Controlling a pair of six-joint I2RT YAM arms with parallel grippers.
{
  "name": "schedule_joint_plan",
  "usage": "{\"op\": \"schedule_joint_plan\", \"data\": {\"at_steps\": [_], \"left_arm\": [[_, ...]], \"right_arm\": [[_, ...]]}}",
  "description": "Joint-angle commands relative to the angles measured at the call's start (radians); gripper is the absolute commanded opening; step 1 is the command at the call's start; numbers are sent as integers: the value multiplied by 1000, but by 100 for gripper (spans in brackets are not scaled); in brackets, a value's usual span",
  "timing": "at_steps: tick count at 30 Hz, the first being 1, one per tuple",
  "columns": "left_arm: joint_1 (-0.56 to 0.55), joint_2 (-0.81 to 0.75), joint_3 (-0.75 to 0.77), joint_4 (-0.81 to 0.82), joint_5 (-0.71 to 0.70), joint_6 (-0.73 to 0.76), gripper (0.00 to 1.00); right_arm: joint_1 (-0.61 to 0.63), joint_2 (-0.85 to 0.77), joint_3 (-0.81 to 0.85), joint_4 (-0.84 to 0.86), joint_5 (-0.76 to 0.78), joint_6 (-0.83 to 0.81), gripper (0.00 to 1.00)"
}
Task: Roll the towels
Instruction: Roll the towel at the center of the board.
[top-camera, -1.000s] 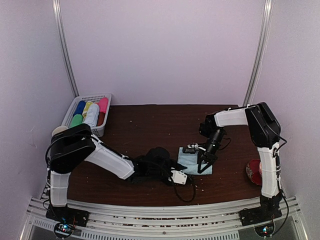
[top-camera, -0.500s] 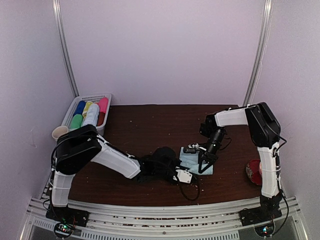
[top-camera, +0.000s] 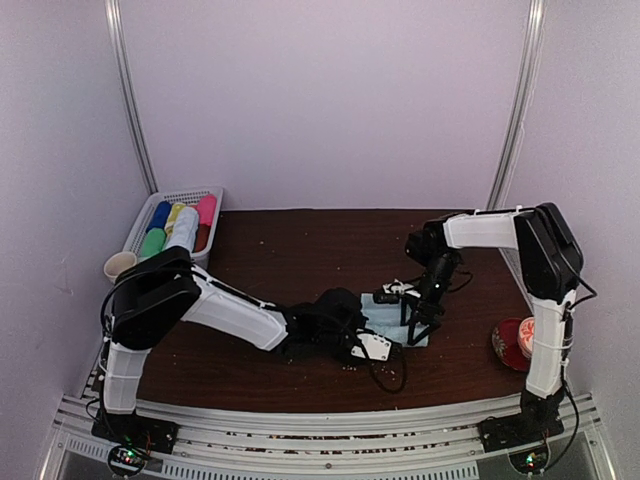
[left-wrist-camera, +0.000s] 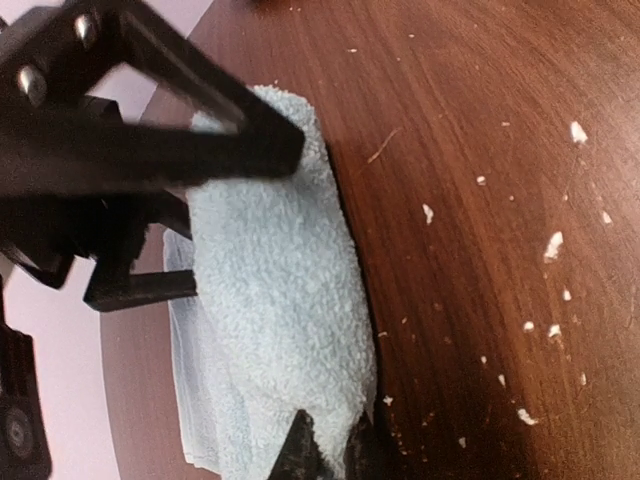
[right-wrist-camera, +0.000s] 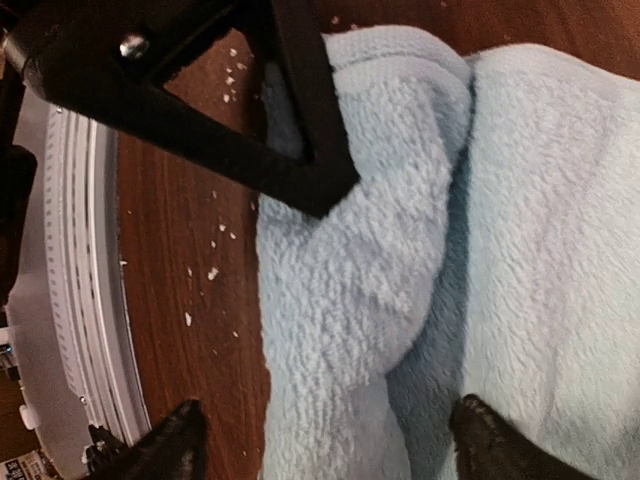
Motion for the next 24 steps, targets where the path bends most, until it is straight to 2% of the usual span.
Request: {"op": "schedule_joint_plan", "data": {"at_steps": [1,5,10,14,18,20,24], "left_arm": [[-4,46,19,-188,19,-84,0],[5,65,88,-264,38,-128,0],[32,91,183,-371,120,-186,0],[60,124,272,-469,196,-228,0],[81,166,378,-582,267,-266,0],[92,193,438,-645,305,-285,0],[121,258,566,-755,381,-321,0]], "right_arm": [[-10,-173,-79,176,176,48,100],[-20,-351,-197,345,289,95,100],[-27,-655,-439,675,465,158,100],[-46,-873,-692,949,534,157,100],[-53,-1078,-956,1176,521,45,100],[-56,-1140,-1014,1152,448,-46,100],[-55,-1126,-1031,1052,353,-187,97]]}}
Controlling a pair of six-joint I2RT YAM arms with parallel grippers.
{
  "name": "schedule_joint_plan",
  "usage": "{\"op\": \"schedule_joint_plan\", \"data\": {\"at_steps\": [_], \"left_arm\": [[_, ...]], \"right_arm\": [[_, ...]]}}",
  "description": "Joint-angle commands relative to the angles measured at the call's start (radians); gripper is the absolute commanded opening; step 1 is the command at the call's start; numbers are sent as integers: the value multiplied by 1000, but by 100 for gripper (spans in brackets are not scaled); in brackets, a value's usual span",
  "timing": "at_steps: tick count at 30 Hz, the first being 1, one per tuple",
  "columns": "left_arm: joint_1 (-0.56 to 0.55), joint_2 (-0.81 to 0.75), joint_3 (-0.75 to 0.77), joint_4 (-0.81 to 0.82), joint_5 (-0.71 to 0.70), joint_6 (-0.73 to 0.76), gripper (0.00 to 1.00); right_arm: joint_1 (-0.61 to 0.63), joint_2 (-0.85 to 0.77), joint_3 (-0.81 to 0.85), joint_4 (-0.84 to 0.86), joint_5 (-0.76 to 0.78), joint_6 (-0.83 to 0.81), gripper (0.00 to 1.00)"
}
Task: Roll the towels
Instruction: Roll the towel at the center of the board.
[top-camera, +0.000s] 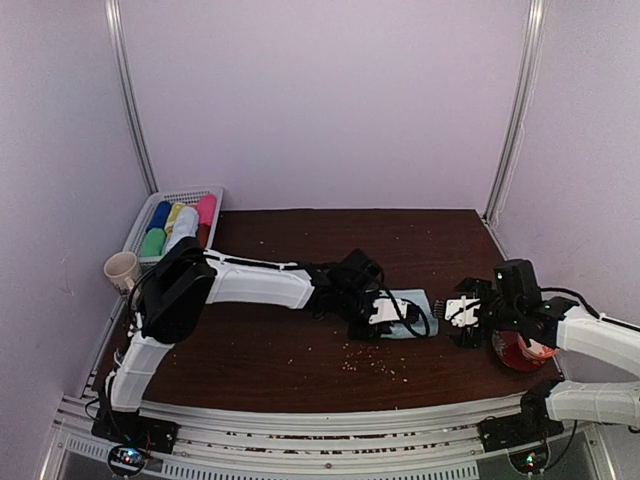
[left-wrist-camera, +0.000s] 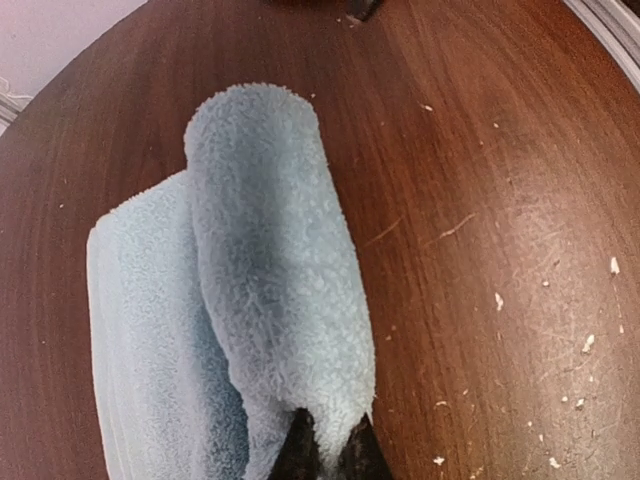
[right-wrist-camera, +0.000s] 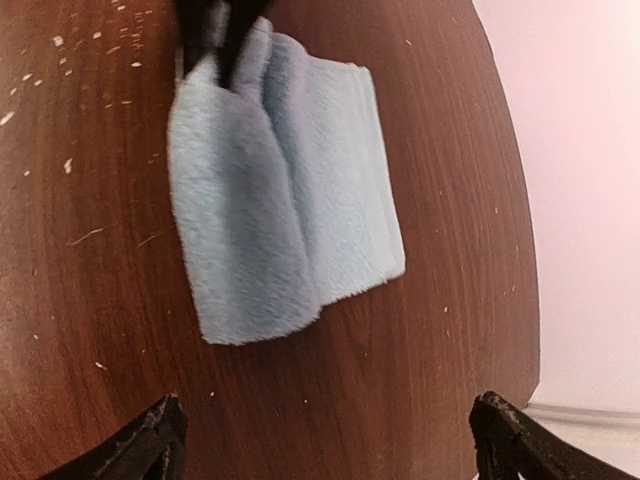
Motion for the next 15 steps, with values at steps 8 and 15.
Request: {"op": "schedule_joint_plan", "data": {"at_steps": [8,15], "left_arm": [[57,147,175,-299,170,-118,0],[79,179,210,-303,226,-165,0]], "right_arm": [[82,38,-79,116,-128,-251,86],[260,136,-242,566,59,-217,85]]}}
